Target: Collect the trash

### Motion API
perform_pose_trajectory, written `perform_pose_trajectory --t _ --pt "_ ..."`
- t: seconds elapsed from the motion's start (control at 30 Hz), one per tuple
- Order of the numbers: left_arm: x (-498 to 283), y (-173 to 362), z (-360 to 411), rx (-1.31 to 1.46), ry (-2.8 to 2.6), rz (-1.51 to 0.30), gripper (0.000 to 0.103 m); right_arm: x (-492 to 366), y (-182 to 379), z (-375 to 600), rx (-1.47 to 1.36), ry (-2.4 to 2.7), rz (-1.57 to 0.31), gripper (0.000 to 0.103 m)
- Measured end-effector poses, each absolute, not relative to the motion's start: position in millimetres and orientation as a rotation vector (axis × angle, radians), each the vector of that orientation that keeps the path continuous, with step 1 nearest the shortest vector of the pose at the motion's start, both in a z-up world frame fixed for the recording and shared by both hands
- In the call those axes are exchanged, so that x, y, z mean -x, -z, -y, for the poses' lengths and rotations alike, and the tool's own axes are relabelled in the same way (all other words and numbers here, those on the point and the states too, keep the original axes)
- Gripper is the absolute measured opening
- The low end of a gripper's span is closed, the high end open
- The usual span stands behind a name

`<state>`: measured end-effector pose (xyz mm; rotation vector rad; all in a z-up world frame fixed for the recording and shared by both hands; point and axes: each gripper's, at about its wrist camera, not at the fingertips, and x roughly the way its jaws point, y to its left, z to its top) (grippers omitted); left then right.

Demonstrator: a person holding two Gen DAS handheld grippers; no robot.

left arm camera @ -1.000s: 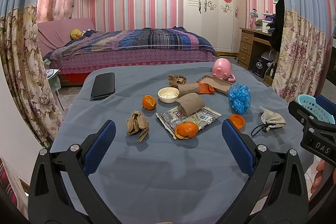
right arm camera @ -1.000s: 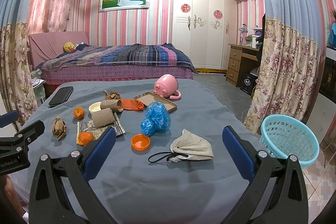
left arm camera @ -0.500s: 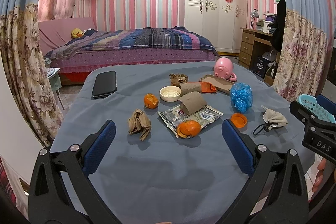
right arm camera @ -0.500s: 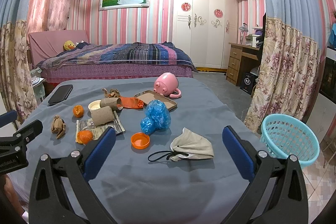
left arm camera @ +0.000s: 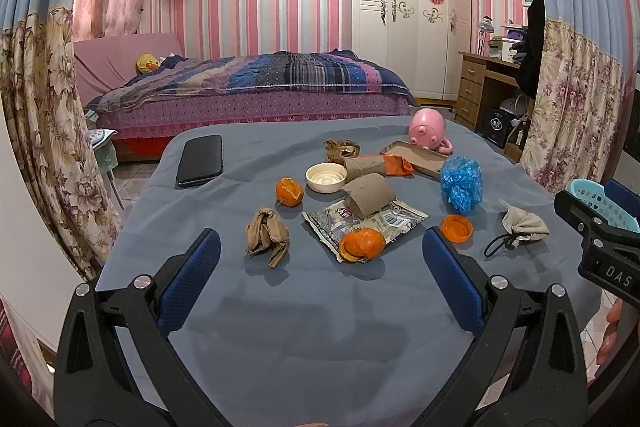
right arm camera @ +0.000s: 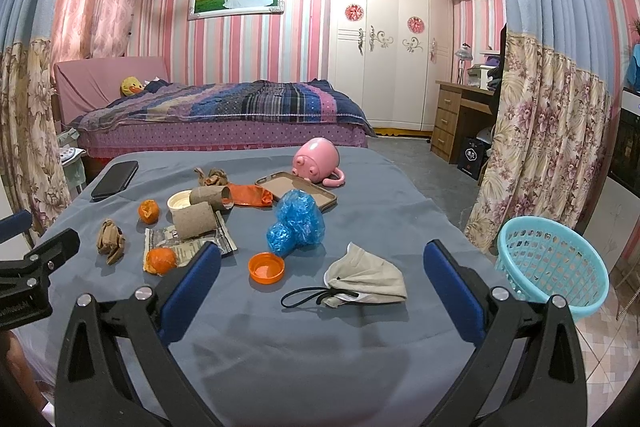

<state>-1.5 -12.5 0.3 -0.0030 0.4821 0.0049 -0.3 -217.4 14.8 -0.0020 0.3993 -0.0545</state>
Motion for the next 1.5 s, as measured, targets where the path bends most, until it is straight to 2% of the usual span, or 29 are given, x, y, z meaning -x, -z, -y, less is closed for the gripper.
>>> perform_pose_trajectory --t 0.6,0.9,1.2,1.5 --pt "4.1 3.7 2.9 -0.038 -0.031 -0.498 0.098 -11.7 -16.8 228.4 -0.031 0.064 -0.415 0.099" --pt "-0.7 13.5 -44.2 -0.033 -0.137 -0.550 0.098 -57.6 -38.9 235.3 -0.020 0.068 -0.406 0.099" --pt "-45.2 30.6 -49.4 -0.034 -0.144 -0.621 0.098 -105.0 2.1 264.2 -0.031 0.066 -0.520 0.099" --pt "-110.5 57.2 -32.0 -0.022 -0.153 -0.679 0.098 -107.2 13.2 282.6 0.060 0.113 -0.500 0.099"
